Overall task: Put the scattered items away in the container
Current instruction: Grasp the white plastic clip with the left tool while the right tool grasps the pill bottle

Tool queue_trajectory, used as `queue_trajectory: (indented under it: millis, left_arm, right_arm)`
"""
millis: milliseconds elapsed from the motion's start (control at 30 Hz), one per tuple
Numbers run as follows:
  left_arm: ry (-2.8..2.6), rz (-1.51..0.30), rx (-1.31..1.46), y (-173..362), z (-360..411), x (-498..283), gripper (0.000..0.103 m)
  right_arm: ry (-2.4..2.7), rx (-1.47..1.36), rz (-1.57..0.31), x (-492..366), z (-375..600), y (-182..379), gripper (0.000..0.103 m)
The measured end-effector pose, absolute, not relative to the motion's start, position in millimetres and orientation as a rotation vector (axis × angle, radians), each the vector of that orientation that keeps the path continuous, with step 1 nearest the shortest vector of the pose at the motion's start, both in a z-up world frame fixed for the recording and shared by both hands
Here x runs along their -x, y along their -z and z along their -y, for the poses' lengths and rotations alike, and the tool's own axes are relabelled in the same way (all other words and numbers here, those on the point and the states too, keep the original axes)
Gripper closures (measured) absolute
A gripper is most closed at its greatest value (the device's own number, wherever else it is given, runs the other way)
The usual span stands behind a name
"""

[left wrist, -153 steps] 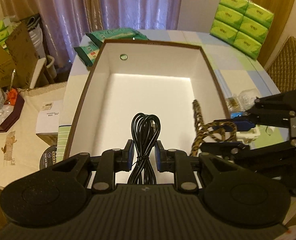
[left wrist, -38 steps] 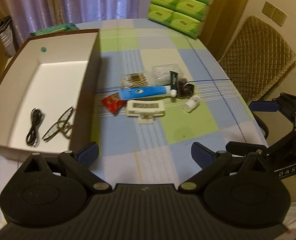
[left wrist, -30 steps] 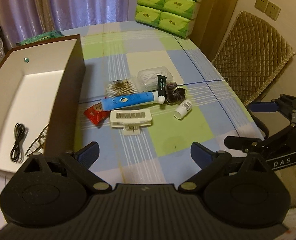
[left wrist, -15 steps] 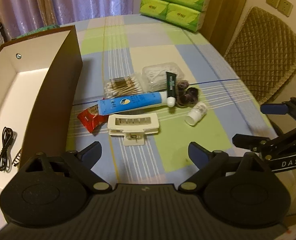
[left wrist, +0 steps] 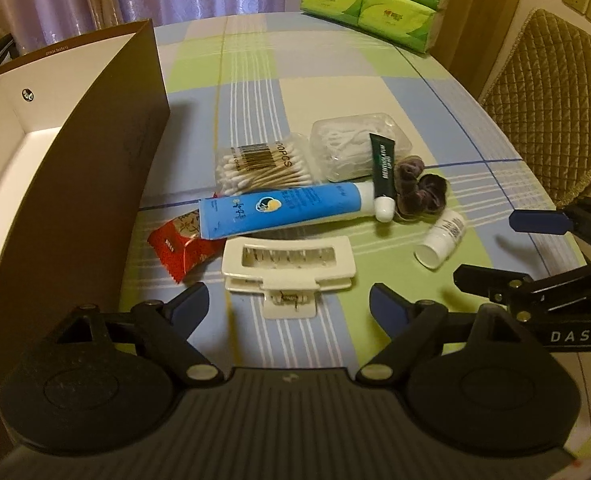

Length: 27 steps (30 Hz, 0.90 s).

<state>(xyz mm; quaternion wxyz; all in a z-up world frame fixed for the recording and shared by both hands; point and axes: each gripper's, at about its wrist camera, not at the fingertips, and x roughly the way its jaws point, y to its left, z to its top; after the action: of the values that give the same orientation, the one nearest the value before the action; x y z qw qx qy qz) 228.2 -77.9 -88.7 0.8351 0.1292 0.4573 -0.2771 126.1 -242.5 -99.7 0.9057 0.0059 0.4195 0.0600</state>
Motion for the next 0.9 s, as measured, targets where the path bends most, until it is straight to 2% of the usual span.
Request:
queue_trajectory:
  millis: [367, 433, 500, 567, 900]
  left_arm:
    - [0.593, -0.983, -0.309, 104, 84, -241, 0.018]
    - [0.593, -0.987, -0.309, 107, 84, -242, 0.018]
    - [0.597, -0.988, -0.312, 109, 85, -243, 0.018]
    - [0.602, -0.986, -0.317, 110, 87, -244, 0.019]
    - [0.62, -1.005, -0.29, 119, 95, -253, 0.017]
  right_arm:
    - [-0.155, 0.027, -0.899, -154, 232, 121, 0.035]
    - [-0.159, 0.03, -0.903, -156, 232, 124, 0.04]
    - [-0.161, 0.037, -0.921, -159, 231, 127, 0.052]
    - [-0.154, 0.047, -0.92, -158, 232, 128, 0.058]
    - [-0.094, 0.041, -0.935, -155, 248, 126, 0.058]
